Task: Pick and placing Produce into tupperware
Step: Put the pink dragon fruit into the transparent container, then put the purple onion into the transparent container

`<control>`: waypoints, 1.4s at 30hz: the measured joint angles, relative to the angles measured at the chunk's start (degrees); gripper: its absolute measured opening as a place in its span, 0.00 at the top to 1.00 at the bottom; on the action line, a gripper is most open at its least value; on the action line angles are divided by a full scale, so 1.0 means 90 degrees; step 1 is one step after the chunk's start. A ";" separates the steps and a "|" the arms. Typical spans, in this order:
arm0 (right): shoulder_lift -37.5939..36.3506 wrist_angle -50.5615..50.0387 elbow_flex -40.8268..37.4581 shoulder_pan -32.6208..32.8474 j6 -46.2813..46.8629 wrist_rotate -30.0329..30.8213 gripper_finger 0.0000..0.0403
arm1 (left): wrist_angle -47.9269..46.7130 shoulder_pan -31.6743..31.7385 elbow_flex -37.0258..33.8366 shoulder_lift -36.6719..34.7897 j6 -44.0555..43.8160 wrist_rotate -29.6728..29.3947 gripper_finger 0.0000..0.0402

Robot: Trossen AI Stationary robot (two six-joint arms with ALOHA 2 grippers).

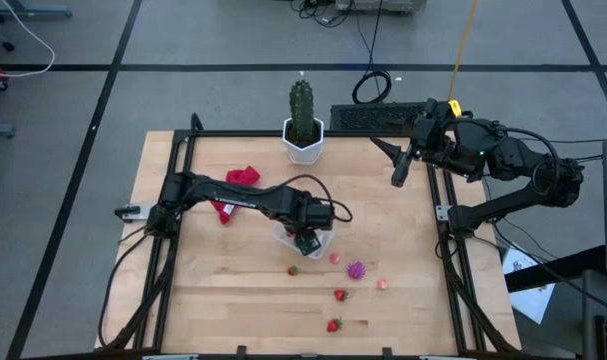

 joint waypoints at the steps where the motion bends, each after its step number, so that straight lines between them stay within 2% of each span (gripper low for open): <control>1: 0.0000 -0.0001 0.0000 0.0000 0.0008 0.0000 0.55 | 0.0005 0.0001 0.0000 0.0015 0.0000 -0.0010 0.43; 12: -0.0002 -0.0004 0.0000 0.0000 0.0017 0.0002 0.55 | -0.0339 0.0024 -0.0010 0.0285 0.0048 -0.0015 0.43; 24: -0.0001 -0.0005 0.0000 0.0000 0.0017 0.0002 0.55 | -0.0263 0.0061 -0.0002 0.0314 0.0044 -0.0022 0.43; 35: -0.0002 -0.0004 0.0000 0.0000 0.0017 0.0000 0.55 | -0.0243 0.0061 -0.0002 0.0314 -0.0058 -0.0080 0.28; 42: -0.0002 -0.0004 0.0000 0.0000 0.0017 0.0000 0.55 | -0.0238 0.0061 -0.0002 0.0314 -0.0068 -0.0097 0.23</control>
